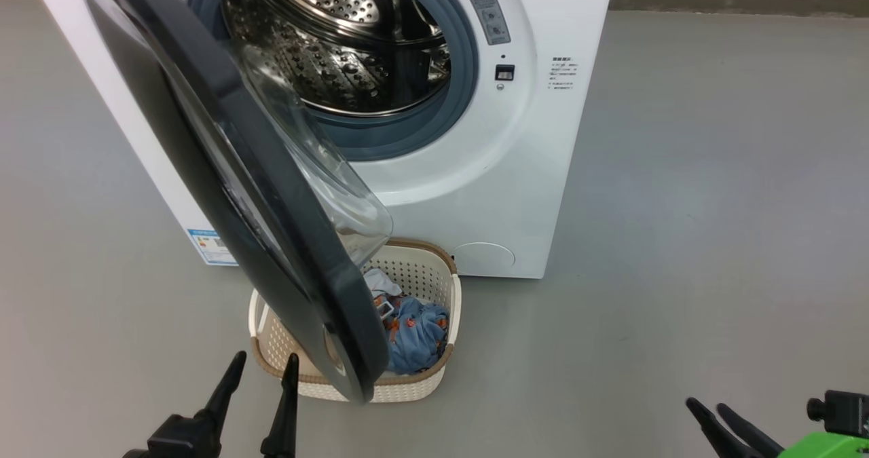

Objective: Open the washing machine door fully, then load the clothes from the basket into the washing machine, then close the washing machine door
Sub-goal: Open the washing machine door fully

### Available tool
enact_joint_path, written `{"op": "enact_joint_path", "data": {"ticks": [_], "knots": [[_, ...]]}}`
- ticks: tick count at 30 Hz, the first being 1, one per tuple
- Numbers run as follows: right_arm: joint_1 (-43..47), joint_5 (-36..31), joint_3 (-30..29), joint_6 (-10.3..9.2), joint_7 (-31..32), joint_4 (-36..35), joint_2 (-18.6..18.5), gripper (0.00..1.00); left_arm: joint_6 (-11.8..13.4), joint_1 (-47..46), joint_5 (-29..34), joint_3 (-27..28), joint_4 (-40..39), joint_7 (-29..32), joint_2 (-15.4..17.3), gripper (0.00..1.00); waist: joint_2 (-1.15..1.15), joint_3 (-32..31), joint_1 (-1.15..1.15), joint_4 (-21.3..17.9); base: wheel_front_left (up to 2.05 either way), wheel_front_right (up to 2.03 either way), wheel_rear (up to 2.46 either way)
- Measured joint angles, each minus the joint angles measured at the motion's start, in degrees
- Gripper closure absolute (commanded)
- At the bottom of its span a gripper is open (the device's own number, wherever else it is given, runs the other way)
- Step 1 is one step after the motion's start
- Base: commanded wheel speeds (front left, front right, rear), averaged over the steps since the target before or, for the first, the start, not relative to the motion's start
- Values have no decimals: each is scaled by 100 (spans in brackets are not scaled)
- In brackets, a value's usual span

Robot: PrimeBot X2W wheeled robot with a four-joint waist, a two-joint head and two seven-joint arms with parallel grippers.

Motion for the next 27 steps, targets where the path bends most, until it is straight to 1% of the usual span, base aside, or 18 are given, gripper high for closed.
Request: {"op": "enact_joint_path", "data": {"ticks": [2, 4, 5, 9, 11, 14, 17, 19, 22, 24, 27], "knots": [[0, -308, 69, 0, -236, 126, -48, 0, 0, 6, 0, 14, -1, 0, 0, 0, 0, 2, 0, -30, 0, 0, 0], [-2, -519, 22, 1, -350, 183, -29, 0, 0, 6, -1, 23, -1, 0, 0, 0, 0, 18, 0, -50, 0, 0, 0], [-1, -725, -40, 1, -370, 219, -16, 0, 0, 6, -1, 23, -1, 0, 0, 0, 0, 27, 0, -55, 0, 0, 0], [38, -1823, -1123, 1, -375, 175, 242, 0, 0, 3, -1, 27, -3, 0, -1, 0, 0, 58, 0, -68, 0, 0, 0], [240, -2431, -1744, 1, -378, 54, 457, 0, 0, 2, -2, 29, -4, 0, 0, 0, 0, 64, 0, -55, 0, 0, 0], [714, -3396, -2407, 1, -380, -157, 772, 0, 0, 1, -2, 24, -7, 0, -1, 0, 0, 73, 0, -17, 0, 0, 0], [1066, -4170, -3131, 1, -380, -396, 1177, 0, 0, 1, -2, 26, -14, 0, 0, 0, 0, 88, 0, 18, 0, 0, 0], [1208, -4558, -3543, 1, -380, -587, 1414, 0, 0, -1, -2, 26, -18, 0, 0, 0, 0, 99, 0, 38, 0, 0, 0], [1385, -5023, -3940, 1, -380, -853, 1689, 0, 0, -2, -2, 30, -25, 0, 0, 0, 0, 107, 0, 57, 0, 0, 0], [1472, -5164, -4120, 1, -380, -962, 1833, 0, 0, -4, -1, 30, -26, 0, -1, 0, 0, 107, 0, 62, 0, 0, 0], [1570, -5326, -4251, 2, -380, -1042, 1924, 0, 0, -6, -1, 34, -37, 0, 0, 0, 0, 104, 0, 54, 0, 0, 0]]}}
